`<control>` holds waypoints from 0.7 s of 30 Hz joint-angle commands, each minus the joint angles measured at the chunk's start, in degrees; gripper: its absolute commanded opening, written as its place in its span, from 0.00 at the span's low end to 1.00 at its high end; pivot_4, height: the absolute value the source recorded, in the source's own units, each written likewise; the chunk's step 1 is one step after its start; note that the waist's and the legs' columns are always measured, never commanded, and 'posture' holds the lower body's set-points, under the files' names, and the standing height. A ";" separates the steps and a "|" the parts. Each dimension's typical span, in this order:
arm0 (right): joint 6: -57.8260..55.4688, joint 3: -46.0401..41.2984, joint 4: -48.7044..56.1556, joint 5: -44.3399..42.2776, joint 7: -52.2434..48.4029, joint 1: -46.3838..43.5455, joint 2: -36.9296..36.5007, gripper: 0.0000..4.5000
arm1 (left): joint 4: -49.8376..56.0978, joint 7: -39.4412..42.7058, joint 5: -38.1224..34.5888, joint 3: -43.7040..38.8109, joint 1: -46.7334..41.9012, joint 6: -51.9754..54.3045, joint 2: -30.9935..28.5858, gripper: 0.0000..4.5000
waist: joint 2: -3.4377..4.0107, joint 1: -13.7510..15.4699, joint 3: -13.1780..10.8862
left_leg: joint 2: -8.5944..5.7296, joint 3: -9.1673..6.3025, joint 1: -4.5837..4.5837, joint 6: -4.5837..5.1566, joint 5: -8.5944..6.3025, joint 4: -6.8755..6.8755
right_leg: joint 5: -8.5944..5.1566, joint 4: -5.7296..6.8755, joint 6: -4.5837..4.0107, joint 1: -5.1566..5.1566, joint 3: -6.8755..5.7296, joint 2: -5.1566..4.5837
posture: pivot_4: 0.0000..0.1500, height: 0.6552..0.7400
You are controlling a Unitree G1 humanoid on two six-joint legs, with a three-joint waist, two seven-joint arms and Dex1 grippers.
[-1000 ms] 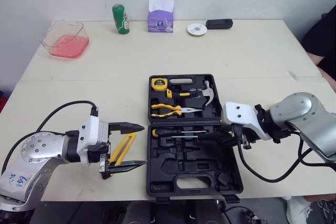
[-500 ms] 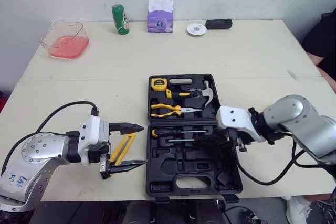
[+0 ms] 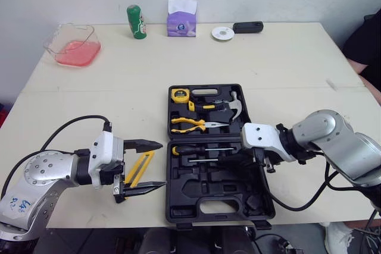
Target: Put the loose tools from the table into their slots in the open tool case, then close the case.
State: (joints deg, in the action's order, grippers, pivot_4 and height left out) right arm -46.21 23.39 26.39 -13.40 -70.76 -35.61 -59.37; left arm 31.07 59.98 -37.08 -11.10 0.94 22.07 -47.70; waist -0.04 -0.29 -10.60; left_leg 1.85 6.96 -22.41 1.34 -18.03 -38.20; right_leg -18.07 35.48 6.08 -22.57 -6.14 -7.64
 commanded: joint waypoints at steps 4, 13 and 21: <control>3.43 -2.28 -0.62 0.03 -0.45 -0.95 1.32 0.74 | 1.09 0.33 -0.03 -1.71 1.07 -0.96 -0.49 1.00 | 0.00 -0.02 0.00 | 0.00 0.01 0.01 0.00 0.00 0.00 | 0.00 0.02 0.00 0.00 0.00 0.01 | 1.00 1.00; 7.58 -10.28 -1.30 -6.62 -6.09 0.51 -0.25 0.94 | 1.38 0.23 0.04 -2.05 2.03 -1.37 -0.41 1.00 | 0.00 0.03 0.00 | -0.01 0.01 0.01 0.01 0.01 -0.02 | 0.00 0.04 0.00 0.02 0.00 0.01 | 1.00 1.00; 24.11 -20.53 -8.78 -14.16 -7.37 13.26 12.05 0.54 | 0.52 0.30 0.06 -1.19 0.20 -2.12 0.05 1.00 | -0.27 0.13 0.14 | -0.02 0.00 0.05 0.04 0.02 -0.01 | 0.01 0.14 0.01 0.13 -0.02 0.06 | 1.00 1.00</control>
State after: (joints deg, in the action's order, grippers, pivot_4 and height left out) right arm -27.18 4.79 18.03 -28.03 -77.50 -22.22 -47.38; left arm 30.92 60.05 -36.90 -11.92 2.00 20.79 -47.57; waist -0.30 -0.16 -10.46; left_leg 1.80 6.99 -22.36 1.42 -17.99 -38.22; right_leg -18.05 35.62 6.11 -22.46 -6.14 -7.61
